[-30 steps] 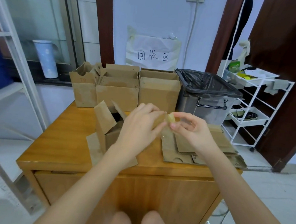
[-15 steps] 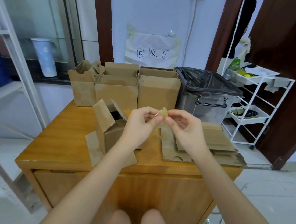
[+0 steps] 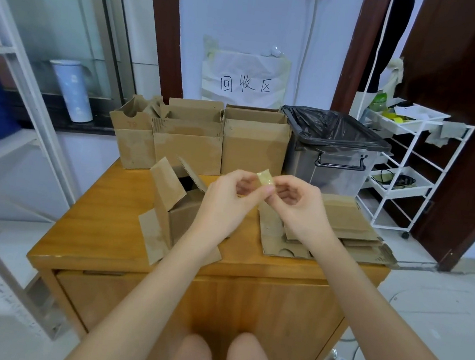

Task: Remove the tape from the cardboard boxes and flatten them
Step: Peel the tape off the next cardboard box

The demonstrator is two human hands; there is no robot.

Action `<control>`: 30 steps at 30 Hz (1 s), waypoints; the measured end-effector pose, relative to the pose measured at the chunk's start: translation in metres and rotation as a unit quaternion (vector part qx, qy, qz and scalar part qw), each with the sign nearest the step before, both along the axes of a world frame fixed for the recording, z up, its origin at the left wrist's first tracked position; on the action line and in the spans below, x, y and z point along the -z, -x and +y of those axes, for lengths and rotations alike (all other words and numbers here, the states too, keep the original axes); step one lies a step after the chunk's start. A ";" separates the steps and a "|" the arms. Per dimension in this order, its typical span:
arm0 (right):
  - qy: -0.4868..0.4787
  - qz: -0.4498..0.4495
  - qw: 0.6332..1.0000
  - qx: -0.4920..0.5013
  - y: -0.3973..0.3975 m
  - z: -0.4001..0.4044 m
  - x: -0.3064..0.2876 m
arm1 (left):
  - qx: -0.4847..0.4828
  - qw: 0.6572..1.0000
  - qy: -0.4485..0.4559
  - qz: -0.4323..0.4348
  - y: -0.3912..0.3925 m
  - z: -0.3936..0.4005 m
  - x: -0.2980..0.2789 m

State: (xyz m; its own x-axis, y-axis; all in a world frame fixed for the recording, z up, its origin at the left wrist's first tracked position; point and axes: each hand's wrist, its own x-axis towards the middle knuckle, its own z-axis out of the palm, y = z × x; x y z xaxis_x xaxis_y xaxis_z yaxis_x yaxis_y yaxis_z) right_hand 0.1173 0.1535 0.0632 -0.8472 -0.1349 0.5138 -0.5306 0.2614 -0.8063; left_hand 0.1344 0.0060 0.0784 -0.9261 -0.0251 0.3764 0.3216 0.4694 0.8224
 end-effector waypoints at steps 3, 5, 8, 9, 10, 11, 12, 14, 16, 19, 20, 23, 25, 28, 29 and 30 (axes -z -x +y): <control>-0.021 0.007 0.999 -0.023 -0.005 0.001 -0.001 | 0.020 0.995 -0.098 -0.018 0.001 0.002 0.002; -0.026 -0.006 0.999 -0.038 -0.007 0.001 -0.001 | 0.024 0.990 -0.136 -0.011 0.001 0.004 0.001; -0.039 0.008 0.998 -0.040 -0.010 -0.005 0.005 | 0.006 0.989 -0.149 0.015 0.003 0.006 -0.002; -0.002 0.009 0.999 -0.031 -0.012 -0.007 0.006 | -0.009 0.988 -0.155 0.024 0.004 0.006 -0.003; 0.055 0.006 0.998 -0.014 -0.014 -0.006 0.008 | -0.025 0.985 -0.170 0.028 0.006 0.005 -0.004; 0.096 0.012 0.995 0.017 -0.013 -0.003 0.009 | -0.035 0.981 -0.189 0.026 0.007 0.002 -0.005; 0.106 0.021 0.993 0.052 -0.013 0.002 0.007 | -0.036 0.978 -0.206 0.022 0.009 -0.002 -0.004; 0.053 -0.001 0.996 0.065 -0.011 0.012 0.003 | -0.024 0.973 -0.231 0.017 0.008 -0.008 -0.004; -0.006 -0.087 0.996 -0.005 -0.012 0.014 -0.002 | -0.011 0.966 -0.258 0.006 0.008 -0.010 -0.004; -0.019 -0.156 0.985 -0.073 -0.013 0.007 0.000 | 0.007 0.959 -0.281 -0.019 0.008 -0.005 -0.003; 0.019 -0.165 0.983 -0.080 -0.013 0.005 0.002 | 0.010 0.959 -0.281 -0.023 0.009 -0.003 -0.002; 0.111 -0.162 0.977 -0.082 -0.014 0.002 0.003 | 0.019 0.967 -0.253 -0.010 0.008 0.001 -0.001; 0.133 -0.155 0.977 -0.056 -0.014 0.001 0.004 | 0.007 0.985 -0.166 0.040 0.010 0.000 0.001; 0.201 -0.171 0.964 -0.028 -0.011 0.001 0.007 | -0.006 0.992 -0.058 0.108 0.008 0.003 0.004; 0.231 -0.187 0.954 -0.028 -0.009 0.001 0.006 | -0.002 0.991 -0.043 0.124 0.007 0.005 0.006; 0.264 -0.204 0.942 -0.033 -0.008 0.002 0.004 | 0.006 0.990 -0.033 0.137 0.006 0.006 0.007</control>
